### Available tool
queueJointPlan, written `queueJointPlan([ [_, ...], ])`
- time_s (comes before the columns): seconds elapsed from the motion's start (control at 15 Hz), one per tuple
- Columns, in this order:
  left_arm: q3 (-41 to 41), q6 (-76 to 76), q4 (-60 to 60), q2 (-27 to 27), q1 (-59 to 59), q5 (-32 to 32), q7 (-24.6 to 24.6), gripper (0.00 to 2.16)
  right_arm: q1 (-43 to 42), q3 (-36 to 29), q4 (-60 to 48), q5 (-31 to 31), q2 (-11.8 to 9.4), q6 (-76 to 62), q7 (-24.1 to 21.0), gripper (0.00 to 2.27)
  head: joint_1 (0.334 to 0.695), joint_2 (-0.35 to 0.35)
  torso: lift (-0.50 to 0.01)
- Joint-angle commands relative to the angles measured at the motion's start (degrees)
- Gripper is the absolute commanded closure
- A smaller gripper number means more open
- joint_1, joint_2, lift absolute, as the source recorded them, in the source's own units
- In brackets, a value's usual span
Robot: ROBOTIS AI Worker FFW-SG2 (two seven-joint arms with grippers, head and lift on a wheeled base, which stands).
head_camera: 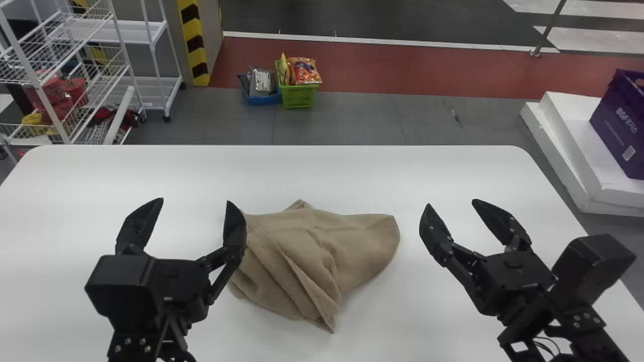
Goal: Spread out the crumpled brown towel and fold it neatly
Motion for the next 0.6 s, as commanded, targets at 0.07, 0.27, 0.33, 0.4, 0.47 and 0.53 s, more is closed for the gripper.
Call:
queueJointPlan([
  [0.07,0.3,0.4,0.0,0.1,0.0,0.0,-0.4,0.14,1.3,0.0,-1.8,-0.1,0.1,2.9,4.3,0.27,0.695,-0.075,-0.126],
  [0.27,1.1,3.2,-0.2,0.2,0.0,0.2,-1.5,0.14,2.8,1.5,-4.4,2.2,0.1,7.9,9.7,0.28,0.695,-0.041,-0.126],
  [0.33,1.7,3.5,-0.3,0.2,0.0,0.5,-1.5,0.14,3.2,2.8,-4.8,4.4,0.1,8.7,10.5,0.28,0.695,-0.03,-0.126],
  [0.4,2.3,3.5,-0.2,0.2,0.1,0.8,-1.8,0.14,3.4,3.8,-4.8,6.0,0.1,8.9,10.6,0.28,0.695,-0.019,-0.126],
  [0.47,2.5,3.5,-0.2,0.2,0.2,1.0,-2.2,0.14,3.4,4.8,-4.7,7.4,0.1,10.0,11.4,0.29,0.695,-0.005,-0.126],
  [0.53,3.1,3.5,-0.2,0.2,0.2,1.1,-2.3,0.14,3.4,6.2,-4.7,8.8,0.1,11.2,12.1,0.29,0.695,0.009,-0.126],
])
